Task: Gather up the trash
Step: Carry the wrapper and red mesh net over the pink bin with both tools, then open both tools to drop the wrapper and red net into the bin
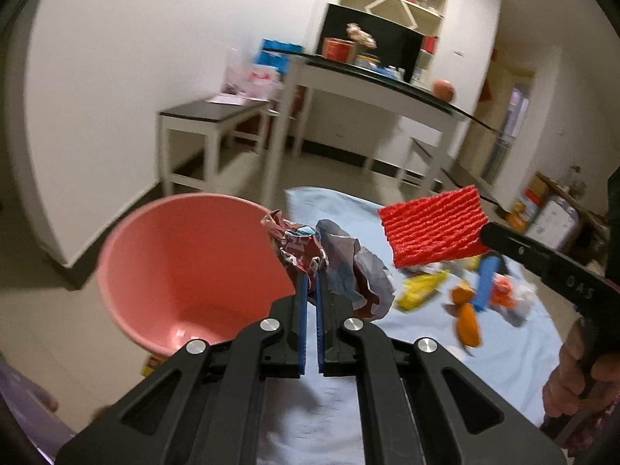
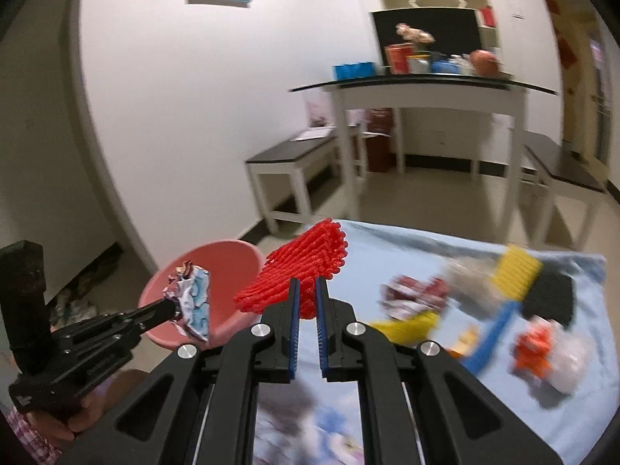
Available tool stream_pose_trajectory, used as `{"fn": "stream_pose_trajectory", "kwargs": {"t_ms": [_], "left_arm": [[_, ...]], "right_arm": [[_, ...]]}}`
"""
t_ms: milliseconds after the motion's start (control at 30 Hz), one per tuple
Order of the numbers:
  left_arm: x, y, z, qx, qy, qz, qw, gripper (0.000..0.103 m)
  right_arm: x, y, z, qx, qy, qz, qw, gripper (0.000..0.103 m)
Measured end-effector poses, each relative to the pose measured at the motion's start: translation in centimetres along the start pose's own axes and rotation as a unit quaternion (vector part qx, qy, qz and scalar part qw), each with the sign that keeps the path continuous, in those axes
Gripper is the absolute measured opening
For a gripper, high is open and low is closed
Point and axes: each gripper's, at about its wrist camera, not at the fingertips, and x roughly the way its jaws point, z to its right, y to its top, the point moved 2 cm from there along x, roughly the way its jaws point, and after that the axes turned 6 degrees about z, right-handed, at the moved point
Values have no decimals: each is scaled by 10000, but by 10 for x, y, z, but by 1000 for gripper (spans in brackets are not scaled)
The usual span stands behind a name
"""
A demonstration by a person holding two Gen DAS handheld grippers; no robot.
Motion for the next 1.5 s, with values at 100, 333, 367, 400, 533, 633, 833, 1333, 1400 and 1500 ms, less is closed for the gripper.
{"fn": "stream_pose_trajectory", "kwargs": {"t_ms": [100,333,367,400,533,633,833,1333,1400,1500], "left_arm": [[1,4,-25,-115,315,24,9994,3],[10,1,-67,-402,852,-139,9955,3],[12,0,-72,-418,918,-179,9947,3],[14,-2,-76,-432,975,-219,9941,3],[19,-8,-87,-521,1055,-348,9924,3],[23,-11,-90,-521,1120,-388,9916,3],[29,-14,-92,-619,1111,-493,9907,7],[20,-11,-92,-724,989,-450,9914,28],[20,-9,-92,-759,969,-440,9914,28],[15,-6,-87,-730,890,-356,9927,28]], "right_arm": [[23,4,-26,-237,220,-66,9995,7],[66,-5,-81,-834,441,-375,9948,7],[73,-7,-87,-933,452,-435,9937,7],[79,-9,-93,-996,467,-487,9927,7],[96,-19,-106,-1099,527,-684,9902,8],[104,-26,-110,-1105,537,-793,9893,8],[113,-31,-108,-1004,602,-960,9885,16],[95,-28,-95,-844,669,-807,9909,36],[91,-28,-93,-805,658,-793,9914,36],[84,-27,-88,-738,669,-771,9920,37]]}}
